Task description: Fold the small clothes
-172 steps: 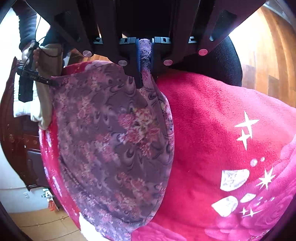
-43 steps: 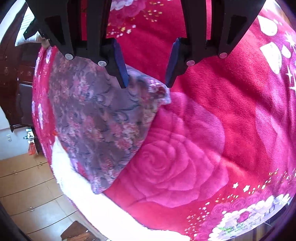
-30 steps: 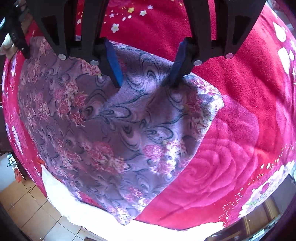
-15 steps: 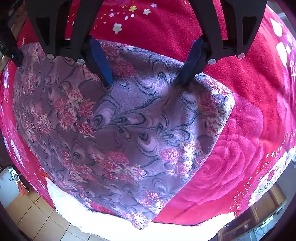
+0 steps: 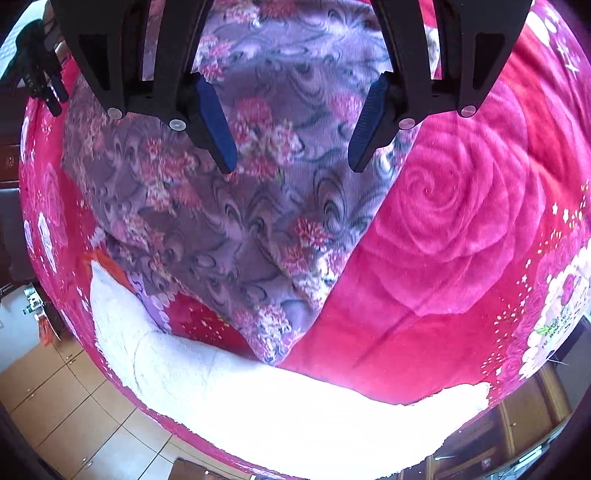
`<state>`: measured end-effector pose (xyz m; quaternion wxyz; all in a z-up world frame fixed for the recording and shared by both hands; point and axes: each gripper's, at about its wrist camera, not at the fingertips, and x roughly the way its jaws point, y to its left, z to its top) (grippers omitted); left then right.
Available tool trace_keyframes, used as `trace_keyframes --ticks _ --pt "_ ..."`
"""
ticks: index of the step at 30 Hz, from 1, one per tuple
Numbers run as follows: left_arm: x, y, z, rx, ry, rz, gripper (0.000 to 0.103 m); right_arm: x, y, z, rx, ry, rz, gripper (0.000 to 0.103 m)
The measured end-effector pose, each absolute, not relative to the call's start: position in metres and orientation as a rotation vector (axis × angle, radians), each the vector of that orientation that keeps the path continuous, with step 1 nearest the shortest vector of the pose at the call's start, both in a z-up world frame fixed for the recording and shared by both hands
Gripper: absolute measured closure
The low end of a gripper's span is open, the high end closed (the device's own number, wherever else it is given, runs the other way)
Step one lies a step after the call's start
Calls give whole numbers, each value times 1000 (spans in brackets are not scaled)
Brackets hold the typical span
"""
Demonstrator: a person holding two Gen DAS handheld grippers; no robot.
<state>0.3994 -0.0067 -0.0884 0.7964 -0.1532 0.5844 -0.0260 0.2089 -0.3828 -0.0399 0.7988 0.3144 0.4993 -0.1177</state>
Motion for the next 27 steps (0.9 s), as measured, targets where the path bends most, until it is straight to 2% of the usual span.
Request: trace_keyframes --ticks 3,4,6,8,10,11,14,20,23,27 --pt "418 -10 -113 -296 1268 -16 38 224 -378 -39 616 998 -248 50" --pt "422 -12 -127 -268 1290 9 36 233 -375 -45 577 1028 -249 51" --pt "423 -19 -134 -229 1256 13 30 252 -369 -78 490 1238 -251 52" --pt "424 -26 -133 -183 1260 2 30 255 -364 -68 426 1201 -268 53" --pt "425 -23 -132 -185 1270 -48 30 251 -357 -49 372 1155 -274 49" --pt "425 -18 -131 -203 1284 -72 32 248 -352 -41 364 1137 -246 49" --pt "423 8 -124 -270 1305 -116 47 233 -320 -23 324 1107 -136 49" --pt "413 57 -135 -310 1408 -102 45 197 -199 -17 112 1202 154 49" --pt "403 76 -133 -355 1433 -99 47 174 -130 -18 -5 1204 265 49" --pt "394 107 -123 -400 1422 -76 48 152 -53 -19 -110 1206 394 43"
